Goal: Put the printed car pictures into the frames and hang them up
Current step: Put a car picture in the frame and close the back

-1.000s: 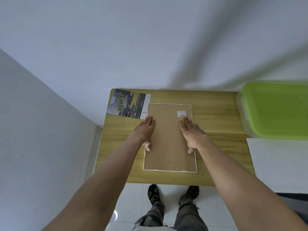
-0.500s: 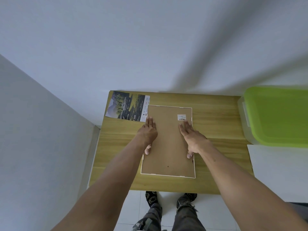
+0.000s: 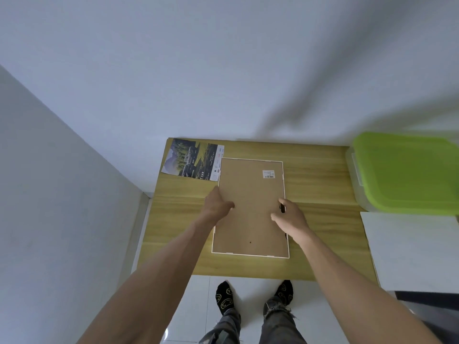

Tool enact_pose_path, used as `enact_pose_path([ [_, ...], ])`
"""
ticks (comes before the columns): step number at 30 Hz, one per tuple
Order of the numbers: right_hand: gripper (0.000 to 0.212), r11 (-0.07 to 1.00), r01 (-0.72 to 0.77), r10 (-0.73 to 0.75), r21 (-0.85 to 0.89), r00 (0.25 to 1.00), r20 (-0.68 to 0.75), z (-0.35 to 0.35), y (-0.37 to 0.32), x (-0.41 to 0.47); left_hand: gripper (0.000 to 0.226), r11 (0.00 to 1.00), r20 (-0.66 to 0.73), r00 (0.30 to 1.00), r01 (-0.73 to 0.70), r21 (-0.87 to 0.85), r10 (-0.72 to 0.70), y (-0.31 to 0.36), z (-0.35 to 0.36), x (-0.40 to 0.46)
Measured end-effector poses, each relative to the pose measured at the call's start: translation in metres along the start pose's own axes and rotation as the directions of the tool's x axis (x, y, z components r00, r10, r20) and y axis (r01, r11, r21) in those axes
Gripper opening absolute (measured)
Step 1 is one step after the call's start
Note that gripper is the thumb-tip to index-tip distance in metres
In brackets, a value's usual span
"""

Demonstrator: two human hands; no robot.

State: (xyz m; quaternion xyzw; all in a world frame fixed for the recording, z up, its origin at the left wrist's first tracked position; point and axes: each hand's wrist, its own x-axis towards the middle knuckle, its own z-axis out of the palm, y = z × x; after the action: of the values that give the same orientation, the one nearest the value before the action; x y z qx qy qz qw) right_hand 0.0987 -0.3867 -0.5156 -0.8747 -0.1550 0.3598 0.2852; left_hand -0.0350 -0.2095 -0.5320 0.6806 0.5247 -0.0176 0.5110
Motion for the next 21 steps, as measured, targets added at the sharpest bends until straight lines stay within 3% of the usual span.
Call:
enact_pose_path([
  [3, 0.057, 0.969, -0.103, 0.103, 0.226, 0.995, 0.011, -0.001, -0.004, -0.01, 0.064, 0.974, -0.032, 0.992, 0.111, -0.199, -0.12, 0.005, -0.001, -0.005],
  [5, 0.038, 0.957, -0.088, 0.098, 0.276, 0.995, -0.024, -0.006, -0.002, -0.015, 0.076, 0.957, -0.073, 0.988, 0.114, -0.266, -0.138, 0.01, -0.003, -0.01],
  [7, 0.025, 0.954, -0.065, 0.091, 0.292, 0.993, -0.078, -0.013, 0.003, -0.019, 0.071, 0.935, -0.068, 0.991, 0.089, -0.344, -0.119, 0.019, -0.007, -0.014],
  [12, 0.035, 0.883, 0.011, 0.105, 0.47, 0.97, -0.218, -0.038, -0.001, -0.033, 0.059, 0.918, -0.076, 0.997, -0.008, -0.396, -0.025, 0.056, -0.017, -0.036],
  [17, 0.061, 0.9, 0.064, 0.019, 0.43, 0.983, -0.184, -0.082, -0.003, -0.045, 0.057, 0.913, -0.082, 0.994, -0.101, -0.395, 0.074, 0.101, -0.033, -0.078],
  [21, 0.055, 0.912, 0.174, -0.117, 0.372, 0.978, -0.171, -0.125, -0.02, -0.061, 0.048, 0.882, -0.154, 0.97, -0.234, -0.409, 0.186, 0.146, -0.027, -0.119],
])
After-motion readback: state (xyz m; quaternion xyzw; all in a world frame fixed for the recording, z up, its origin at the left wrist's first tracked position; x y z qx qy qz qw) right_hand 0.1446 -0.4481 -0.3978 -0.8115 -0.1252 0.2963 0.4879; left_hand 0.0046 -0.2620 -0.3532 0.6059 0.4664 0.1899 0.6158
